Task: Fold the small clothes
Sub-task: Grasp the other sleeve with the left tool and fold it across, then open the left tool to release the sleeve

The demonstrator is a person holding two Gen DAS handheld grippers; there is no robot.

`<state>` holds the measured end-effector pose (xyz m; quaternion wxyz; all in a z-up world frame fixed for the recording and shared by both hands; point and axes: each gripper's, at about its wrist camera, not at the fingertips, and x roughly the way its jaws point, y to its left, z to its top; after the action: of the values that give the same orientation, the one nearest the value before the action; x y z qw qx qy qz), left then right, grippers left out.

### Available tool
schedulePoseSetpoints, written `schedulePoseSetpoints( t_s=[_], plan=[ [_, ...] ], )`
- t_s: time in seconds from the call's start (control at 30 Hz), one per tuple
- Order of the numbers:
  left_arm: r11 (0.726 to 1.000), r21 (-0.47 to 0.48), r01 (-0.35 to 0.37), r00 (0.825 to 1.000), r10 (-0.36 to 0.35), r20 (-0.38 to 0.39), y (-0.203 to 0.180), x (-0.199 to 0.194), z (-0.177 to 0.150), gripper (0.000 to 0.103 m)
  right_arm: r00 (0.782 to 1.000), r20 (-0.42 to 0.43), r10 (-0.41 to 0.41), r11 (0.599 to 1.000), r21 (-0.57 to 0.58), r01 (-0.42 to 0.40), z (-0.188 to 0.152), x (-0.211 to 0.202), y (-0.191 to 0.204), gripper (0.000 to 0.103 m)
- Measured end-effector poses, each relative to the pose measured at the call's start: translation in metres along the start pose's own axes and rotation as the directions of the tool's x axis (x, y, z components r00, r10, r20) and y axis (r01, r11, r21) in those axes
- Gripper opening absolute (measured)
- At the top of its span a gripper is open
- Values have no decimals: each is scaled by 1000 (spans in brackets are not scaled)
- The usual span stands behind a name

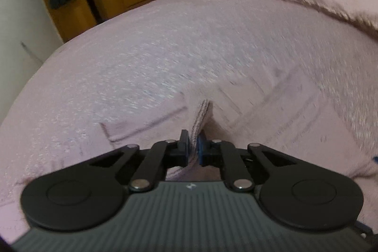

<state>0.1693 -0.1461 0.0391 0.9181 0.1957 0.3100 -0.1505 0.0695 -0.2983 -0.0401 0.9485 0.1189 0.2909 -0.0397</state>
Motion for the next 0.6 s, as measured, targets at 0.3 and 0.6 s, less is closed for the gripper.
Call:
schedulePoseSetpoints(
  t_s=[0.3,0.6],
  plan=[
    [958,-252,-140,986,158,52,96,-57,-17,8,1000,-9,-20,999,-26,20,0,2,6,97],
    [915,-371,-158,984,116,-134,155,-62,-101,13,999,-15,-38,998,-46,37,0,3,11,97]
  ],
)
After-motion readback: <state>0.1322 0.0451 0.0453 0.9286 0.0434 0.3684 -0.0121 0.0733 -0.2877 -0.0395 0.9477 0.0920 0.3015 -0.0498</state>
